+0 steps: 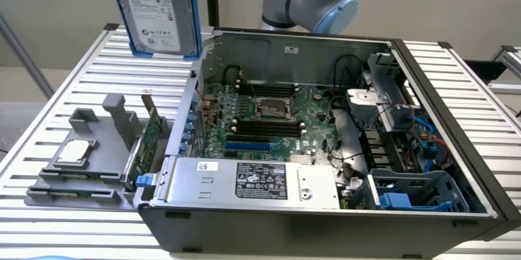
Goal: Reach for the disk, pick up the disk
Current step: 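Pick up the disk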
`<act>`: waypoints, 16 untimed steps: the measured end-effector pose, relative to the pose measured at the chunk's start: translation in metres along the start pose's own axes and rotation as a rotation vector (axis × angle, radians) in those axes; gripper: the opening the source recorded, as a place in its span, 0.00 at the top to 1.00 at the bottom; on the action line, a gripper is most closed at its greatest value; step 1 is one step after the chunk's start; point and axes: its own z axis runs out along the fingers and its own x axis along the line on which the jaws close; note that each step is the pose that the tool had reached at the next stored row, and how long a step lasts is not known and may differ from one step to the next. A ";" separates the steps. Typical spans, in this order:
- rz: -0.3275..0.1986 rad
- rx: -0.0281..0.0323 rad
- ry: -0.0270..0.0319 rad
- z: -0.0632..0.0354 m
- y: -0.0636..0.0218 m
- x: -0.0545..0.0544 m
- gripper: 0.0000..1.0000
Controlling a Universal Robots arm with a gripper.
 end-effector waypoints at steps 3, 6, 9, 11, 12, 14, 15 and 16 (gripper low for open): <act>0.000 0.0000 -0.0002 -0.0002 -0.0140 0.003 0.67; 0.000 0.0000 -0.0003 -0.0003 -0.0276 0.005 0.67; 0.000 0.0000 -0.0002 -0.0006 -0.0414 0.009 0.67; 0.000 0.0000 -0.0002 -0.0007 -0.0505 0.011 0.67; 0.000 0.0000 -0.0003 -0.0008 -0.0550 0.012 0.67; 0.000 0.0000 -0.0002 -0.0010 -0.0644 0.015 0.67; 0.000 -0.0001 -0.0002 -0.0011 -0.0689 0.016 0.67; 0.000 0.0000 -0.0002 -0.0011 -0.0737 0.017 0.67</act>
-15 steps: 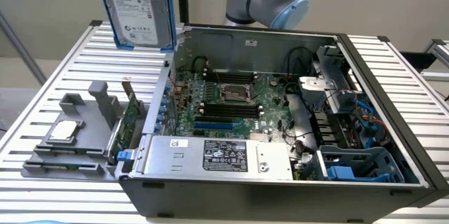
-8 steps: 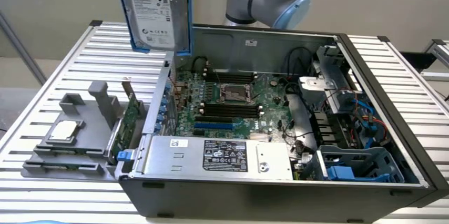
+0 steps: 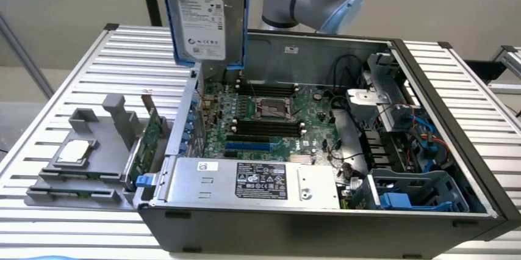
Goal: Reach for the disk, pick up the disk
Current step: 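Pick up the disk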
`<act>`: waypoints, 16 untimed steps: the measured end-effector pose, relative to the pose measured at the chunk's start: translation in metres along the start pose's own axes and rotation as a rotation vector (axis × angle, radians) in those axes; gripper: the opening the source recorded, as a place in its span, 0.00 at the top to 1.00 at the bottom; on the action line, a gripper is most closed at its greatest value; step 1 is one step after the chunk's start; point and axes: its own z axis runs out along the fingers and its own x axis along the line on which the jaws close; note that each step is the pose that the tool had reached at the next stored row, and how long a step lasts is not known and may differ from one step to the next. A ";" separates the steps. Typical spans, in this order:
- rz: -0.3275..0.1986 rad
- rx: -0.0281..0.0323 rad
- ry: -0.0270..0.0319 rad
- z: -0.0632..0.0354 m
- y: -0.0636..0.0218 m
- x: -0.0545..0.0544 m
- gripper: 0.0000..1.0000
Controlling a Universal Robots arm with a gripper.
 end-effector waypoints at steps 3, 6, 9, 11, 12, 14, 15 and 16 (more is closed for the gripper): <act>0.000 0.0000 0.0000 -0.0003 -0.0138 0.004 0.67; 0.000 0.0000 -0.0001 -0.0005 -0.0276 0.009 0.67; 0.000 0.0000 0.0000 -0.0009 -0.0412 0.014 0.67; 0.000 0.0000 -0.0001 -0.0011 -0.0499 0.017 0.67; 0.000 0.0000 0.0000 -0.0012 -0.0542 0.019 0.67; 0.000 0.0000 0.0000 -0.0014 -0.0628 0.022 0.67; 0.000 0.0001 -0.0001 -0.0015 -0.0671 0.024 0.67; 0.000 0.0000 0.0000 -0.0016 -0.0713 0.026 0.67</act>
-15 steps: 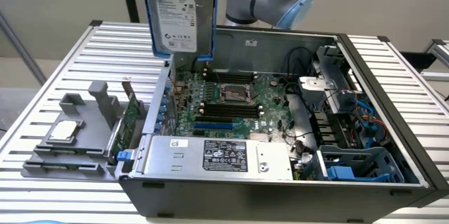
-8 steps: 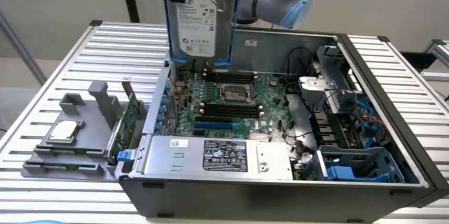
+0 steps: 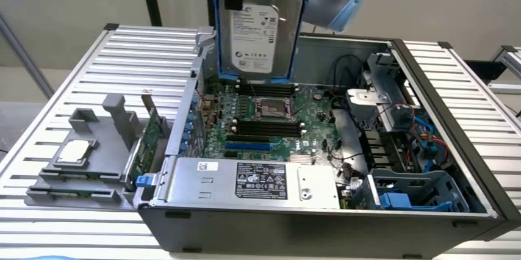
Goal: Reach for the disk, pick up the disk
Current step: 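Pick up the disk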
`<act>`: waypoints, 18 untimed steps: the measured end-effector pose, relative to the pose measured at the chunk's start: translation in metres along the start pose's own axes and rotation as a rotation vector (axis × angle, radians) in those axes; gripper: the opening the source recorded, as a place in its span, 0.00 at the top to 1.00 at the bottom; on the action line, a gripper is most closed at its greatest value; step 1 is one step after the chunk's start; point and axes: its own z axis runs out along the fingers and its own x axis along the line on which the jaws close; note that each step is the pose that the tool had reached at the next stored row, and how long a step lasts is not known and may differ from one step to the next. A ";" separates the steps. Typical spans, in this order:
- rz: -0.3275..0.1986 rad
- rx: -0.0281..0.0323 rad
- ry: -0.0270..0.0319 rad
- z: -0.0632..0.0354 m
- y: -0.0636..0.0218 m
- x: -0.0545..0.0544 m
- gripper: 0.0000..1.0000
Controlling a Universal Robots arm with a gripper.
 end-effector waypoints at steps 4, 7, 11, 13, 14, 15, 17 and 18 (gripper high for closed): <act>0.000 0.0000 0.0000 -0.0005 -0.0170 0.007 0.67; 0.000 0.0000 0.0001 -0.0008 -0.0294 0.012 0.67; 0.000 0.0000 -0.0001 -0.0012 -0.0462 0.020 0.67; 0.000 0.0001 -0.0001 -0.0014 -0.0545 0.023 0.67; 0.000 0.0001 -0.0001 -0.0015 -0.0586 0.025 0.67; 0.000 0.0001 -0.0001 -0.0016 -0.0628 0.027 0.67; 0.000 0.0000 -0.0001 -0.0018 -0.0711 0.030 0.67; 0.000 0.0000 -0.0001 -0.0019 -0.0751 0.032 0.67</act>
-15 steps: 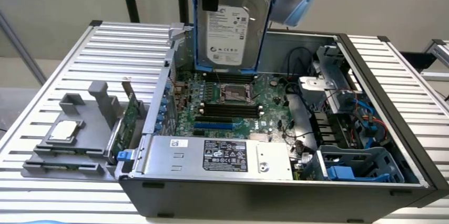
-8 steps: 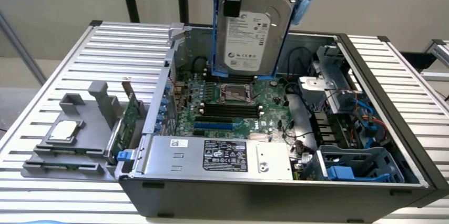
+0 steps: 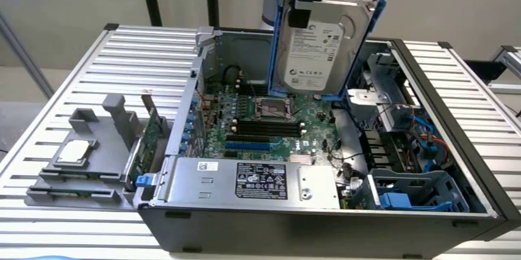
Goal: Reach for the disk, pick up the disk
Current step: 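Pick up the disk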
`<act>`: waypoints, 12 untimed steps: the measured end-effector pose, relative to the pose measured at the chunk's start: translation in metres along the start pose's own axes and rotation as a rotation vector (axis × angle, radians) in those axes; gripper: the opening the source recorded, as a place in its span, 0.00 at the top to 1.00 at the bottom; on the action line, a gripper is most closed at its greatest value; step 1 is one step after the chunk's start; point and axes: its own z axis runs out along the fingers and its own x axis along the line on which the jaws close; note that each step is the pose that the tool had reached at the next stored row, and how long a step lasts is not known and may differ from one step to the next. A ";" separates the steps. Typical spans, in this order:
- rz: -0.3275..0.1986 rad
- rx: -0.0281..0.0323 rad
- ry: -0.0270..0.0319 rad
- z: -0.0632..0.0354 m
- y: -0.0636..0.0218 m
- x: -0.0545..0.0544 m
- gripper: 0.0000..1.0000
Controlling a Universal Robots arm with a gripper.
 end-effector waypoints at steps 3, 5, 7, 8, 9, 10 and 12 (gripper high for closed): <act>0.000 0.0000 0.0000 -0.0003 -0.0123 0.005 0.67; 0.000 -0.0001 0.0001 -0.0006 -0.0203 0.009 0.67; 0.000 0.0000 0.0001 -0.0008 -0.0286 0.013 0.67; 0.000 0.0000 0.0001 -0.0009 -0.0327 0.015 0.67; 0.000 0.0000 0.0001 -0.0010 -0.0362 0.017 0.67; 0.000 0.0000 0.0000 -0.0011 -0.0401 0.019 0.67; 0.000 0.0000 0.0001 -0.0013 -0.0478 0.023 0.67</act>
